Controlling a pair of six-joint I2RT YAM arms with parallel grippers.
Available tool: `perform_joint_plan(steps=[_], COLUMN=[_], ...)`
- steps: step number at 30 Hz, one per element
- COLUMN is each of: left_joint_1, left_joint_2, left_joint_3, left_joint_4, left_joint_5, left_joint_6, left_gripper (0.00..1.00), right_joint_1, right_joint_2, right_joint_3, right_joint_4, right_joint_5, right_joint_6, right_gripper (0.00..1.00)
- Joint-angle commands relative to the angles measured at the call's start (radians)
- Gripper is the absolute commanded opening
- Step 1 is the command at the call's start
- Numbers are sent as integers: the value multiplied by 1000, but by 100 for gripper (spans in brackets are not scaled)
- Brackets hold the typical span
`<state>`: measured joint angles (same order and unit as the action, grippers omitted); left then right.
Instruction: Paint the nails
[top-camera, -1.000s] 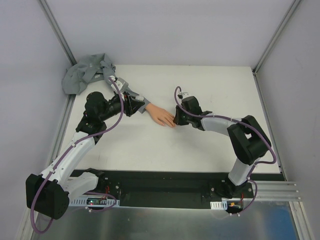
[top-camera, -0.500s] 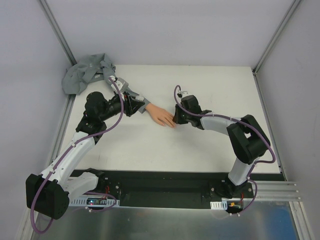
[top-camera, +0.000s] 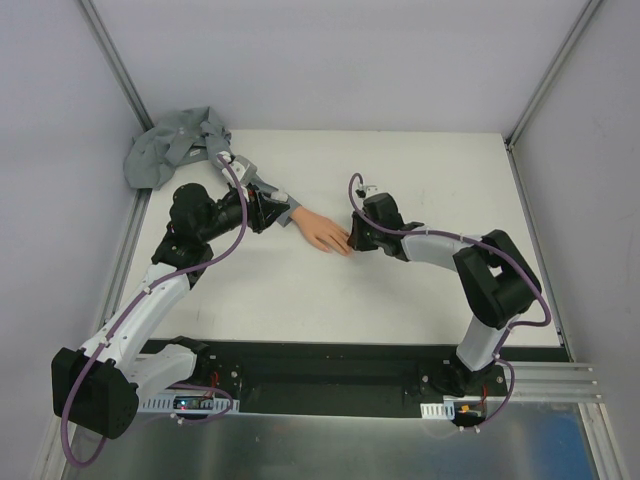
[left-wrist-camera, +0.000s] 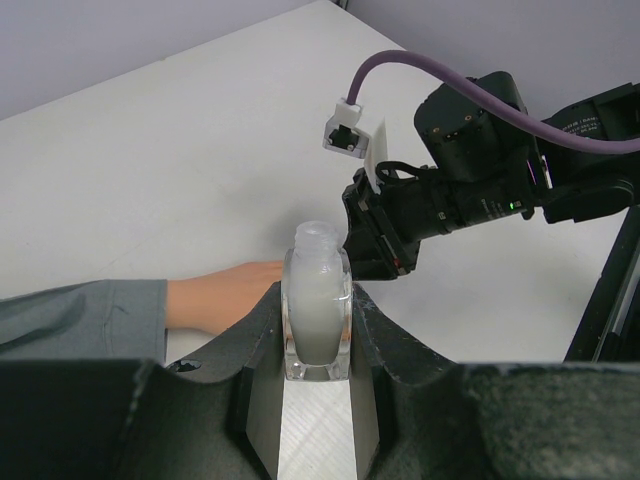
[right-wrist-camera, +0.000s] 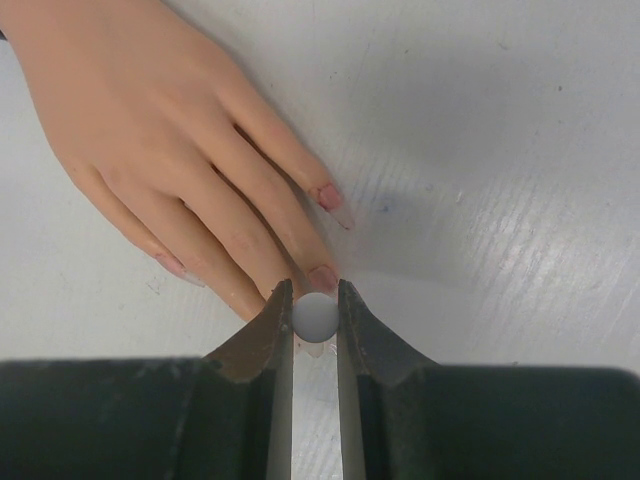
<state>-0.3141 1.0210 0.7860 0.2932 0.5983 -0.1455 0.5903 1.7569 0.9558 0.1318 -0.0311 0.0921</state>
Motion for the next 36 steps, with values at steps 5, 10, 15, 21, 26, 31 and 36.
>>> perform_joint_plan(steps=[5,10,15,21,26,31,36], left_joint_1=[0,0,0,0,0,0,0], left_joint_2=[-13,-10,-9,-7,-7,-10,-10], left_joint_3=[4,6,5,6,6,6,6], left_joint_4=[41,41,43,43,43,43,43], left_joint_5=[29,31,32,37,34,32,32], left_joint_6=[0,-3,-3,-6,-5,-3,-5], left_gripper=[0,0,0,0,0,0,0], right_joint_1=[3,6,6,8,6,6,6], right_joint_2=[-51,-53,-59,-47,-31,-25,-14], right_joint_3=[-25,-22,-15,8,31,47,57], right_joint_4=[5,23,25,29,25,25,22], right_joint_5=[5,-10,-6,-20,-23,-27,-29], right_joint_6=[-6,-8,-12,-14,-17,-18,-15], right_gripper=[0,0,0,0,0,0,0])
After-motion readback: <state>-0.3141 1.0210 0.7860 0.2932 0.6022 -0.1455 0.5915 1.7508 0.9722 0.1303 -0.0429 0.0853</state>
